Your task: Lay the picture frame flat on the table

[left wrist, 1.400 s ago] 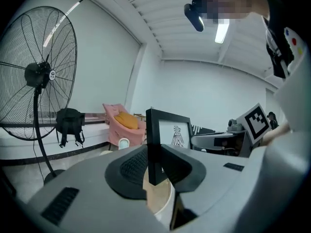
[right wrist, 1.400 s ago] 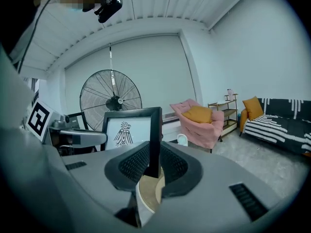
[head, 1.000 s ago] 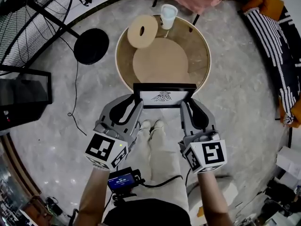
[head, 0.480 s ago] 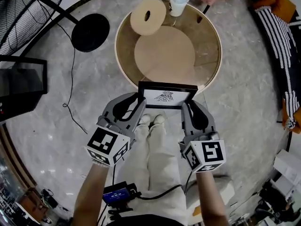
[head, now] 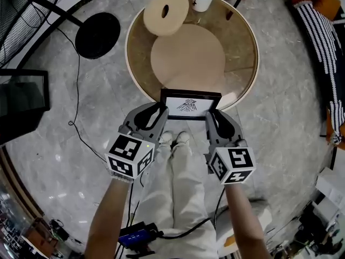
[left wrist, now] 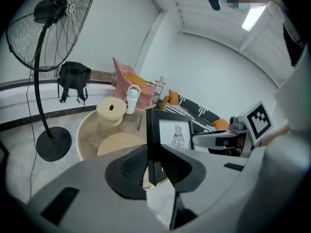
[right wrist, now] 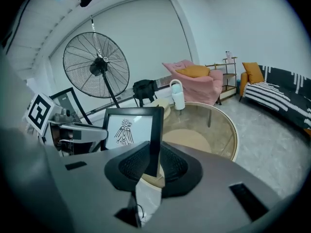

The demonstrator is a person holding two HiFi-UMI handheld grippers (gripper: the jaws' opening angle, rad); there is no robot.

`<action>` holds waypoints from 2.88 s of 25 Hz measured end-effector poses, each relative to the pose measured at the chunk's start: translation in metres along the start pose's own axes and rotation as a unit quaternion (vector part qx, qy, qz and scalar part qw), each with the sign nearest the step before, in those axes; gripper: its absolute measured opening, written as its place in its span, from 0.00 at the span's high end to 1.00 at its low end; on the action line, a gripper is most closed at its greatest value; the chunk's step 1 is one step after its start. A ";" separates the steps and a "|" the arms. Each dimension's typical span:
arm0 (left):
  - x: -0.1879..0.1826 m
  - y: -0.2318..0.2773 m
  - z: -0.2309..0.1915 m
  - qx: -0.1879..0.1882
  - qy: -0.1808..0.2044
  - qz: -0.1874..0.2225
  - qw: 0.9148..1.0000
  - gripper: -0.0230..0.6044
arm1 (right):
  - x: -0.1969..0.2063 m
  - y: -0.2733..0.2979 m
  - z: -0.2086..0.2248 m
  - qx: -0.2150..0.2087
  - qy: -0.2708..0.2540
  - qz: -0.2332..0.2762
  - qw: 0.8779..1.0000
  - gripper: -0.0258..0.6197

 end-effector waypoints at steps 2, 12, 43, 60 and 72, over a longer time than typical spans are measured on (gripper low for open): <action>0.007 0.010 -0.009 -0.002 -0.011 -0.004 1.000 0.81 | 0.005 0.012 0.003 0.001 -0.005 -0.005 1.000 0.83; 0.031 0.064 -0.050 -0.017 -0.024 -0.036 0.999 0.81 | 0.029 0.070 0.022 0.014 -0.006 -0.032 0.999 0.83; 0.054 0.146 -0.116 -0.085 -0.006 -0.099 0.991 0.80 | 0.047 0.172 0.042 0.034 -0.039 -0.063 0.997 0.83; 0.030 0.099 -0.097 -0.106 0.046 -0.054 0.992 0.88 | 0.010 0.142 0.042 0.048 -0.041 0.003 0.998 0.88; -0.070 0.027 -0.012 -0.056 0.083 0.044 0.994 0.94 | -0.074 0.034 0.006 0.015 -0.106 0.084 0.991 0.89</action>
Point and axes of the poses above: the fingertips, and each gripper's own axes: y forward along the fingers, z to its right, x out of its underside, the point moved 7 cm from there along -y, backward along the fingers, and after that the axes turned 14 degrees about x, right-handed, at the moved point
